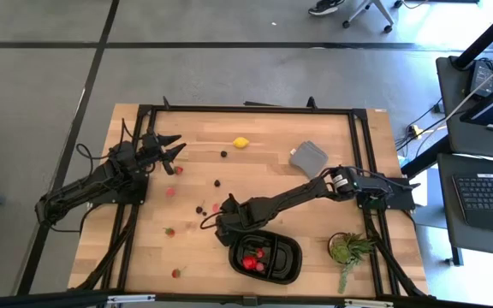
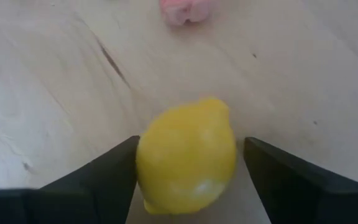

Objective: Pick and placing Produce into tupperware
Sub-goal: Put the lemon into the black bin

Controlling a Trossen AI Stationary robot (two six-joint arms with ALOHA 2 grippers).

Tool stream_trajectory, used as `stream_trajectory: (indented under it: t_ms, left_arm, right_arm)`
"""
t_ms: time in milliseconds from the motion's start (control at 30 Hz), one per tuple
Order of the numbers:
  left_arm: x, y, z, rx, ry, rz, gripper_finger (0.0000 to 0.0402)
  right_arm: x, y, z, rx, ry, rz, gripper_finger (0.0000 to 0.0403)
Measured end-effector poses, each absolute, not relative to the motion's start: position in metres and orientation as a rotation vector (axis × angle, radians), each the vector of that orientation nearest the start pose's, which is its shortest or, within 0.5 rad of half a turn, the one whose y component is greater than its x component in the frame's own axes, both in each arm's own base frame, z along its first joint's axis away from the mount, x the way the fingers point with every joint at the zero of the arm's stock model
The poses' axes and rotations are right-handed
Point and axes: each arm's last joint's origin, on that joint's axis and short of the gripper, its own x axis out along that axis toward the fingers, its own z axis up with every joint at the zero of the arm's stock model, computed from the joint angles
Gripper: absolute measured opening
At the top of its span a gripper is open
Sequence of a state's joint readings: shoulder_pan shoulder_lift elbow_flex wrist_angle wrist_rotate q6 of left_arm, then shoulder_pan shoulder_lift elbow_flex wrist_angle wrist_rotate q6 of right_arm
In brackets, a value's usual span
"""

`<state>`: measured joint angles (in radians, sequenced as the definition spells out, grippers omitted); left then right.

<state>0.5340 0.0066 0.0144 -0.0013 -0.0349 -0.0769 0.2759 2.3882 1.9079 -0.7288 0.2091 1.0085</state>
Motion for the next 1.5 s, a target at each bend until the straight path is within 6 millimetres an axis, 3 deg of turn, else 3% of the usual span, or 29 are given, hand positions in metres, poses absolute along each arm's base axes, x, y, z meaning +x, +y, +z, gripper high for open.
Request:
stream_trajectory:
  t_ms: [367, 833, 933, 1200, 1300, 1500]
  left_arm:
    - [0.083, 0.05, 0.168, -0.073, -0.029, 0.569, 0.0165]
    - [0.083, 0.05, 0.168, -0.073, -0.029, 0.568, 0.0165]
    - [0.083, 0.05, 0.168, -0.073, -0.029, 0.569, 0.0165]
    - [0.083, 0.05, 0.168, -0.073, -0.028, 0.569, 0.0165]
    - [0.083, 0.05, 0.168, -0.074, -0.028, 0.568, 0.0165]
    - [0.083, 0.05, 0.168, -0.076, -0.03, 0.568, 0.0165]
  right_arm:
    - [0.475, 0.127, 0.134, 0.594, 1.064, -0.533, 0.0223]
    - [0.479, 0.124, 0.14, 0.549, 1.075, -0.503, 0.0222]
    - [0.484, 0.12, 0.154, 0.522, 1.069, -0.49, 0.0222]
    - [0.481, 0.122, 0.22, 0.513, 1.108, -0.491, 0.0222]
    - [0.467, 0.138, 0.243, 0.578, 1.16, -0.52, 0.0222]
    - [0.422, 0.188, 0.247, 0.731, 1.376, -0.631, 0.0222]
